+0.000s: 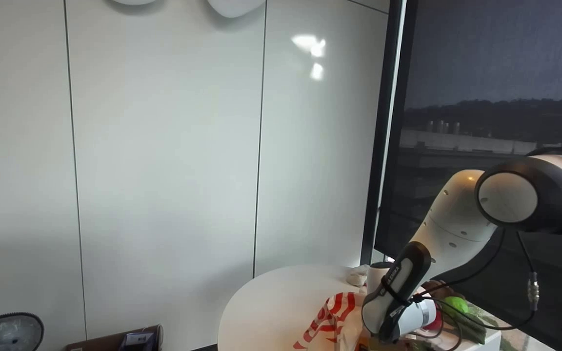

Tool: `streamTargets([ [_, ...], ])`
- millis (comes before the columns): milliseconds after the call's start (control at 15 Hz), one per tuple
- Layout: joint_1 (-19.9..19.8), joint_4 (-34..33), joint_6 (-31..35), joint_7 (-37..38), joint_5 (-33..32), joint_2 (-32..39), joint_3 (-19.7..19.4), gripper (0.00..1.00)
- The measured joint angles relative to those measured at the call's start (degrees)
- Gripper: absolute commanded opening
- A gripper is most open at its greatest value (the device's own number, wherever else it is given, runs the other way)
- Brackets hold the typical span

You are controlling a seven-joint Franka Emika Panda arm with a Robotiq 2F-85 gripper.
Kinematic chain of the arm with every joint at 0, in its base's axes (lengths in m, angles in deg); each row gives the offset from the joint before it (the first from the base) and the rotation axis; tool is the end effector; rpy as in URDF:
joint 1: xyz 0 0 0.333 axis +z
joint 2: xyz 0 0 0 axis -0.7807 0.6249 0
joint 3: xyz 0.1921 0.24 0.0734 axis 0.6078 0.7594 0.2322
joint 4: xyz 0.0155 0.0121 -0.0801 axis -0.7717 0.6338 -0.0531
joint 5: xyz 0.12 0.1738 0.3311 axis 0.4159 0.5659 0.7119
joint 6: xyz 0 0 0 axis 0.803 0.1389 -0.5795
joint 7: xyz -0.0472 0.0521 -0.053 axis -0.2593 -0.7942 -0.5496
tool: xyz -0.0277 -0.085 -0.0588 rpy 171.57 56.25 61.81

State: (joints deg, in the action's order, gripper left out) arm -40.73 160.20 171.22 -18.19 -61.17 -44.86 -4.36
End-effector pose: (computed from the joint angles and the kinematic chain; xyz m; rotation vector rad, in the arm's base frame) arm 0.5203 0.0236 0.1117 2.9489 -0.6869 -0.1395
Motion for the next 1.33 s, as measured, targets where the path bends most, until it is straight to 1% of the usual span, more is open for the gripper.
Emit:
streamTargets([
  [133, 0.41, -0.45, 0.48, 0.05, 0.0, 0.63, -0.32, 0.49],
  [267, 1.03, -0.7, 1.19, 0.05, -0.06, 1.03, -1.11, 0.36],
  [333, 1.4, -0.78, 1.66, 0.05, -0.11, 1.16, -1.56, 0.28],
  [533, 2.42, -0.92, 2.22, 0.05, -0.25, 1.26, -2.73, 0.27],
  [733, 2.48, -0.91, 0.82, -0.24, 0.28, 0.59, -2.22, 0.27],
  [867, 1.13, -0.85, -5.44, -2.69, 2.71, -2.25, 0.15, 0.27],
  [1067, -1.95, -0.81, -19.93, -7.17, 7.03, -10.09, 3.97, 0.27],
  [1200, -3.11, -0.99, -29.93, -7.6, 7.46, -15.46, 4.5, 0.27],
  [1333, -4.2, -1.75, -38.11, -6.47, 6.84, -20.24, 4.12, 0.27],
])
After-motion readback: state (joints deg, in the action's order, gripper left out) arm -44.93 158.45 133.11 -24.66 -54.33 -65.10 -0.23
